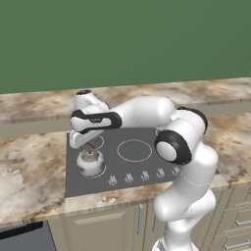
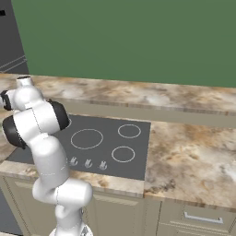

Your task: The kettle is done boiling. Turn off the stove, then wait for 300 timesteps before moving the kettle to the dining table.

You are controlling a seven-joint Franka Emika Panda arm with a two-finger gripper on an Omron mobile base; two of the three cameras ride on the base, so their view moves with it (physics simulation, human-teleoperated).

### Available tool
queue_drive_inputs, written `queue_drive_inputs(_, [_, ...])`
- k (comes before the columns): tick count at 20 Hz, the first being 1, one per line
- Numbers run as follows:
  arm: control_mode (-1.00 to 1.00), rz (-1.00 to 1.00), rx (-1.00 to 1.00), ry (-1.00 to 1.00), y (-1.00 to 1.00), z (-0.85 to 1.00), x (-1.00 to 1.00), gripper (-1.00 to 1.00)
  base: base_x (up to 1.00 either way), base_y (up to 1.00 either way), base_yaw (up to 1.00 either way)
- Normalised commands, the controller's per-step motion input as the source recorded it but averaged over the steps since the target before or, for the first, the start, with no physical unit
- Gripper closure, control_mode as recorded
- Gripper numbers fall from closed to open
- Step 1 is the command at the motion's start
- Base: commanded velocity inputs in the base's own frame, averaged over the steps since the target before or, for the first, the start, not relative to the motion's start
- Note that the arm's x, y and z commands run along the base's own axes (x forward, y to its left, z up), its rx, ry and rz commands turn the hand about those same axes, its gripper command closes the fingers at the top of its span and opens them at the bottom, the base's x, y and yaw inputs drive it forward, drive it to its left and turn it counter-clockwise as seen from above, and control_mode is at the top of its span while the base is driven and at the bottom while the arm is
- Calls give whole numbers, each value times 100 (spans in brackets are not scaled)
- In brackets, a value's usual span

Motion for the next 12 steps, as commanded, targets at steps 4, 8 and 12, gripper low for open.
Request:
queue_drive_inputs(4, [-100, 1, 0, 0, 12, -15, 0, -100, 0, 0, 0])
queue_drive_inputs(8, [-100, 0, 0, 2, 3, -6, 0, 100, 0, 0, 0])
queue_drive_inputs(12, [-100, 0, 0, 1, 1, -1, 0, 100, 0, 0, 0])
